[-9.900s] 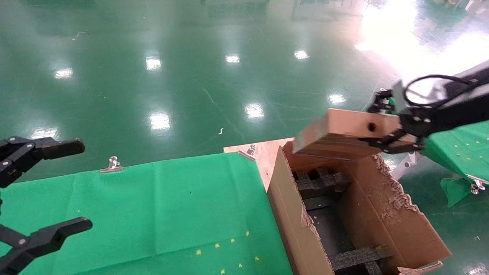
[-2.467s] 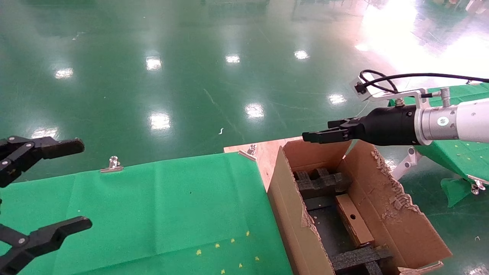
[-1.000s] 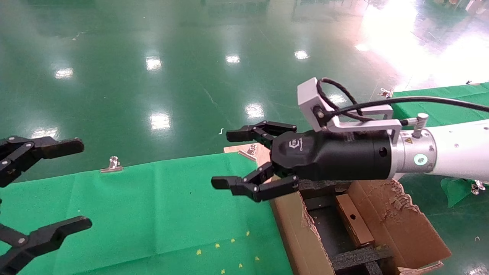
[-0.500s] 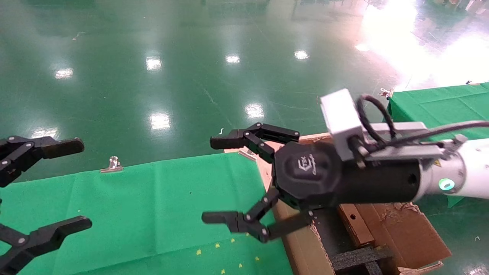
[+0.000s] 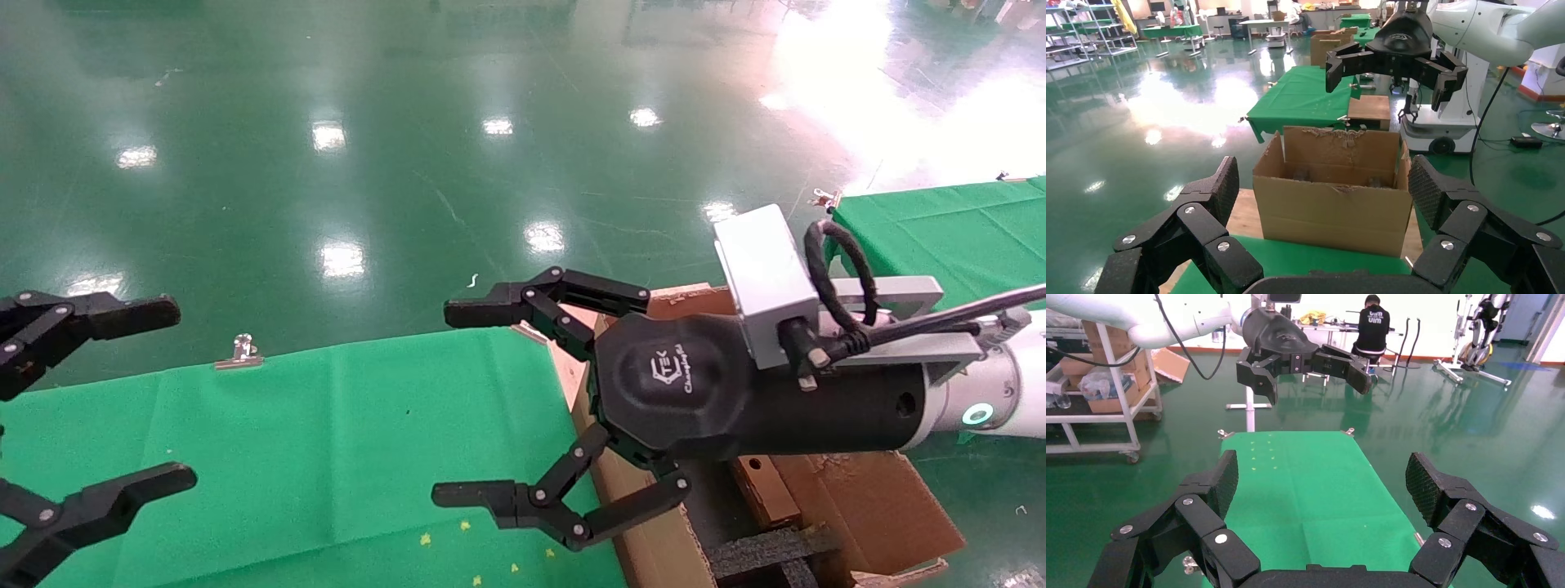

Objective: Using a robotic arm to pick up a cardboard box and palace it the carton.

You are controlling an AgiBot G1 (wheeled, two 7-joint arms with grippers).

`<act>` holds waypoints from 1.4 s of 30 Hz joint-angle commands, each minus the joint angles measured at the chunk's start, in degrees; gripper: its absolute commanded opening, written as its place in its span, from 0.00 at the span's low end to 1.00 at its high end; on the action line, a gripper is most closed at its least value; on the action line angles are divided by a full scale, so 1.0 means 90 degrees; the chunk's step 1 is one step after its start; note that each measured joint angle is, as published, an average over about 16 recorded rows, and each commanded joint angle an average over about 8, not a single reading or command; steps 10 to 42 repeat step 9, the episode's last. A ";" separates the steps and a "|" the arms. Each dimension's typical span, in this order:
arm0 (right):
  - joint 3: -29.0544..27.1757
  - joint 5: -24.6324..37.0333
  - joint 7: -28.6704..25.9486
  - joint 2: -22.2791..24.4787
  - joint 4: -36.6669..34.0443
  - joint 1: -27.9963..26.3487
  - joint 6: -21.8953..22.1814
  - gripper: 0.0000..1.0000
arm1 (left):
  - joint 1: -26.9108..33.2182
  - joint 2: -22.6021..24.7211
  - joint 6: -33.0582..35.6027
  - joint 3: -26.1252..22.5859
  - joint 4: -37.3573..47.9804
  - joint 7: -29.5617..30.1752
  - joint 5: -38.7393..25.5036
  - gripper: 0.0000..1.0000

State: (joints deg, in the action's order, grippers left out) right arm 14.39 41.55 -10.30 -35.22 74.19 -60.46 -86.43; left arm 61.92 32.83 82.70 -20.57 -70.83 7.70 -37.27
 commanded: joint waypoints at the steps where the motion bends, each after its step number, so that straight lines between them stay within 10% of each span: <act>1: 0.0038 0.0000 -0.0012 0.0004 -0.0016 -0.0025 0.0016 1.00 | 0.0000 0.0000 0.0000 0.0000 0.0000 0.0000 0.0000 1.00; 42: 0.0107 0.0013 -0.0031 0.0013 -0.0042 -0.0070 0.0049 1.00 | 0.0000 0.0000 0.0000 0.0000 0.0000 0.0000 0.0000 1.00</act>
